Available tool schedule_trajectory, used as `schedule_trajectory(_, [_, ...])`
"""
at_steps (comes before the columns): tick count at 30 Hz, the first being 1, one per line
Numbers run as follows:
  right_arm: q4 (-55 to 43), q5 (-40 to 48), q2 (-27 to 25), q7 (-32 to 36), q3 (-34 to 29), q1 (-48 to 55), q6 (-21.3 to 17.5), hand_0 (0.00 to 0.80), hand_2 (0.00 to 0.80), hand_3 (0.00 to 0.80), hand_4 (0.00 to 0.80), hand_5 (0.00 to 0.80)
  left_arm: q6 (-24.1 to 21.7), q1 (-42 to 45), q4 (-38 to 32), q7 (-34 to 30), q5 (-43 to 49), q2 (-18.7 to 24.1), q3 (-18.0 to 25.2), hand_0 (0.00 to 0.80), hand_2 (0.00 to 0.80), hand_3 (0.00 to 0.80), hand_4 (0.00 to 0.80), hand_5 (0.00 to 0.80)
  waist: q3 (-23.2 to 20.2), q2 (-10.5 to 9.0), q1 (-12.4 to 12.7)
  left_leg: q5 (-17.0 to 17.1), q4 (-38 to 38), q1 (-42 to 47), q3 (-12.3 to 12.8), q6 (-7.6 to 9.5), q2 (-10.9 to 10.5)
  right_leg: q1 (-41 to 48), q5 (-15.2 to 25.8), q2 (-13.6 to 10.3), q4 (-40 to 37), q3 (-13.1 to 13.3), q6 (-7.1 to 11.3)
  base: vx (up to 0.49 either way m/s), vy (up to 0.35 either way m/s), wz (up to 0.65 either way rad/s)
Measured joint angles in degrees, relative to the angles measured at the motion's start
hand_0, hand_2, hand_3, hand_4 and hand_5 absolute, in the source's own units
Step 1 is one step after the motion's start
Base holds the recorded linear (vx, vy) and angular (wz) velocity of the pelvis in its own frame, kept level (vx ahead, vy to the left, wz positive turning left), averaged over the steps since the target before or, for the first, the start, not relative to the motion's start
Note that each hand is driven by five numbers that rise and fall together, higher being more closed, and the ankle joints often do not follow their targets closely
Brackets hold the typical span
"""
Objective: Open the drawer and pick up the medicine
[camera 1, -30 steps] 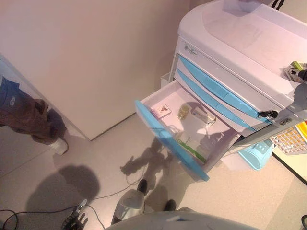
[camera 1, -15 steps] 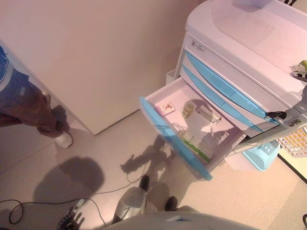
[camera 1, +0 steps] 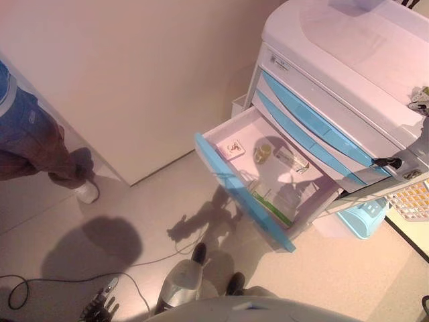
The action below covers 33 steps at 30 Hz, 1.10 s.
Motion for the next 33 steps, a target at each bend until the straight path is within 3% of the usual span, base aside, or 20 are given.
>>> schedule_trajectory(11, [-8.0,2.7,-0.4,-7.0,0.0,-2.6,-0.7,0.000,0.000,0.000,0.000,0.000,0.0,0.2,0.0,-0.4,0.0,-0.2,0.0,0.000,0.000,0.000,0.000,0.000,0.1,0.12,-0.5,0.0,-0.7,1.1,0.7,-0.03,0.0,0.0,0.0,0.0,0.0,1.5,-0.02,0.002,0.007,-0.08])
schedule_trajectory(28, [-27.9,6.7,-2.6,-7.1,1.5,-4.6,-3.3,0.000,0.000,0.000,0.000,0.000,-0.2,1.7,-1.2,-2.4,1.8,-3.0,0.7,0.000,0.000,0.000,0.000,0.000,-1.1,1.49,-3.5,-0.3,-1.6,2.8,2.5,-0.47,0.2,-0.2,0.0,-0.1,1.1,3.8,0.00,-0.006,0.006,-0.07])
schedule_trajectory(33, [-39.7,7.0,-4.1,-5.6,-1.1,-3.9,-4.1,0.000,0.000,0.000,0.000,0.000,-1.4,2.8,-1.6,-4.3,2.9,-3.8,2.5,0.000,0.000,0.000,0.000,0.000,-2.0,1.86,-4.9,-0.1,-1.8,2.8,2.8,-0.17,0.2,-0.8,0.2,-0.1,1.2,4.7,-0.21,-0.028,0.000,-0.10])
